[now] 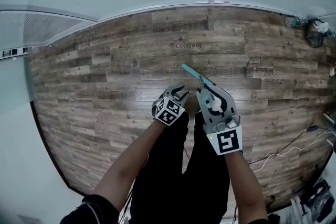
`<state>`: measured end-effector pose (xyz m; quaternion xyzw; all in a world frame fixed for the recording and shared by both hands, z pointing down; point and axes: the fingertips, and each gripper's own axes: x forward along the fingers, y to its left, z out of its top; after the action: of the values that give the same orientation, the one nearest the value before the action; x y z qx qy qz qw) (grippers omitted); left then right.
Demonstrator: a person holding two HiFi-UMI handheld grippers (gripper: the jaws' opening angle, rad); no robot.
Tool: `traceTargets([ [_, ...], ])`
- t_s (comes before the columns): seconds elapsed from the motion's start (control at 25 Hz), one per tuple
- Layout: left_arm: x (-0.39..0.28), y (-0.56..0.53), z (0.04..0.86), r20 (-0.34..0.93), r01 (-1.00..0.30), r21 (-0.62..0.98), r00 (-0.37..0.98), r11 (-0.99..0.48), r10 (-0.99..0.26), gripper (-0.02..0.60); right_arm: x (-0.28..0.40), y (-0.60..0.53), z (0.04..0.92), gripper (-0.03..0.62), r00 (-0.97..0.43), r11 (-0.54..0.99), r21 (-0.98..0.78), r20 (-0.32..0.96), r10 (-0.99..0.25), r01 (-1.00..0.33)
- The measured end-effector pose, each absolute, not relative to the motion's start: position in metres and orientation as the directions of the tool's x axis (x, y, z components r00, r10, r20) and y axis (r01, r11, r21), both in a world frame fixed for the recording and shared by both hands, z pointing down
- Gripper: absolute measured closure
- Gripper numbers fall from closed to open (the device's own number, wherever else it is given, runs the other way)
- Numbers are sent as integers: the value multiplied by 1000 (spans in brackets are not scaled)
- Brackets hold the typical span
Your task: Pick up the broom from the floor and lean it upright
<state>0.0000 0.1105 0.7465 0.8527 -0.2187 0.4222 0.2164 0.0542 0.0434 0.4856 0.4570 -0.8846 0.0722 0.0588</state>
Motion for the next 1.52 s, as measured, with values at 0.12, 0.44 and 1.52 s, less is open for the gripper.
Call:
traceTargets([
  [0.12,-5,114,721,820,-577,228,548,-785,-165,467,55,41,472,514,-557,560,-39,175,-812,-828],
  [0.44,-14,111,634,765,-597,278,612,-752,-203,561,40,37,446,514,-543,563,10,251,-801,-826],
  [1.52,-140,104,532,720,-711,275,598,-647,-352,561,-23,-8,363,514,-550,559,-14,200,-811,-829],
])
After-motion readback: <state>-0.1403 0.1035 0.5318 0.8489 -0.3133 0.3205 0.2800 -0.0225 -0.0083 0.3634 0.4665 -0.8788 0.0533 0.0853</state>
